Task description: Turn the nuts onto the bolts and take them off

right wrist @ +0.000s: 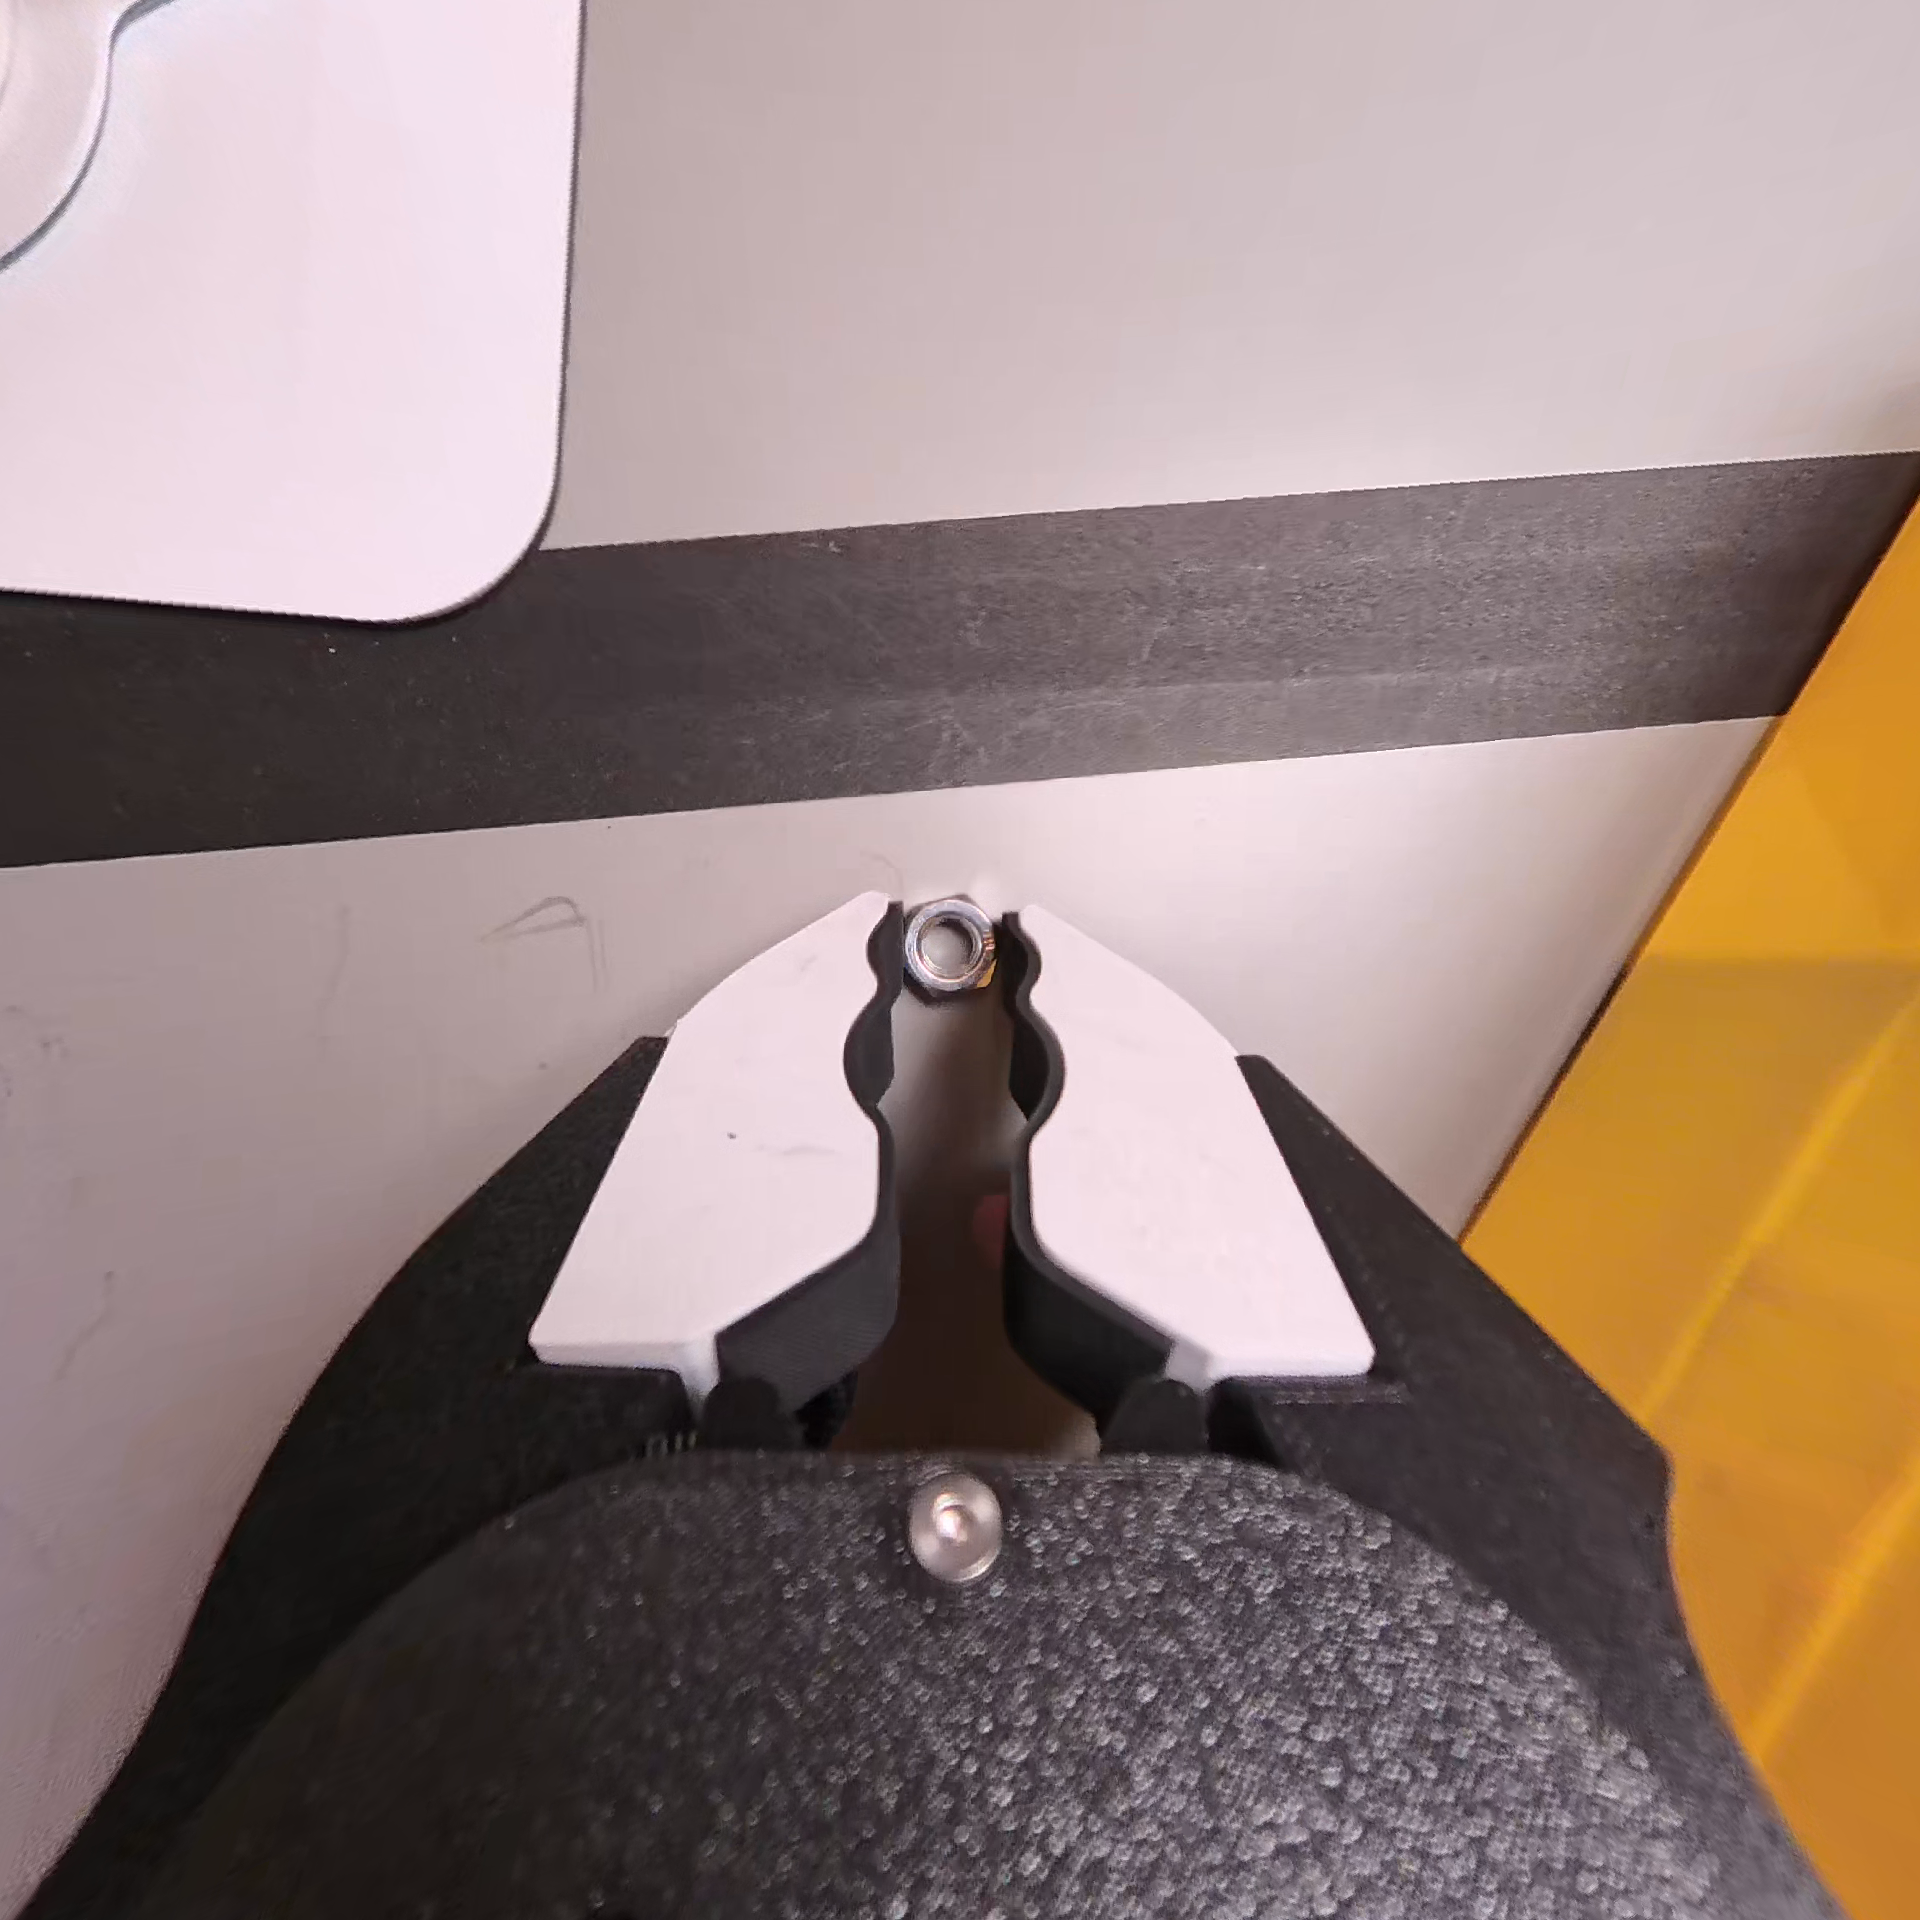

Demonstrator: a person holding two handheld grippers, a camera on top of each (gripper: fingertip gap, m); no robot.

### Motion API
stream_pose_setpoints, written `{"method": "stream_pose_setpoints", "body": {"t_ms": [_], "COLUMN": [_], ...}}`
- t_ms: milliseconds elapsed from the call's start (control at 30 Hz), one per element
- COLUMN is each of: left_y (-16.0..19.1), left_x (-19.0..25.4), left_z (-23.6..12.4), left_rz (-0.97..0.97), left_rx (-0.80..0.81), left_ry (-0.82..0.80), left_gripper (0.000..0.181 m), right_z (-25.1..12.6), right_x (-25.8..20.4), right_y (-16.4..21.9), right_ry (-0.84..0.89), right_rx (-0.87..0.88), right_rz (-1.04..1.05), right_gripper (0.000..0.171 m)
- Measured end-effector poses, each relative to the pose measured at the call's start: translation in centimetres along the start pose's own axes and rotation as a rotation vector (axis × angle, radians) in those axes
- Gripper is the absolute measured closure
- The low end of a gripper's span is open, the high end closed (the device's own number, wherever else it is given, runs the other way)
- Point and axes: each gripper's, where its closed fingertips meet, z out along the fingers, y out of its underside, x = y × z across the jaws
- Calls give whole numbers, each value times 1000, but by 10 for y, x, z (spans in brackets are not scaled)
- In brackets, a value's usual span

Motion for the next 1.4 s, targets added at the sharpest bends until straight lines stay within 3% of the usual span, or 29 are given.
{"method": "stream_pose_setpoints", "body": {"t_ms": [133,300,400,467,633,767,1400], "left_y": [1,3,5,5,2,4,17], "left_x": [4,10,11,13,22,28,26], "left_z": [2,5,6,7,8,10,13], "left_rz": [1,23,29,36,65,74,76], "left_rx": [-5,-19,-31,-34,-34,-42,-83], "left_ry": [13,19,18,21,36,46,40], "left_gripper": [163,163,163,163,163,163,162], "right_z": [-30,-133,-191,-208,-194,-180,-122], "right_x": [-38,-82,-62,-27,70,110,124], "right_y": [-12,-32,-43,-44,-16,9,52], "right_ry": [-116,-329,-344,-302,-175,-120,-165], "right_rx": [128,375,492,507,401,343,99], "right_rz": [-117,-259,-293,-291,-237,-236,-319], "right_gripper": [154,154,154,154,154,154,153]}}
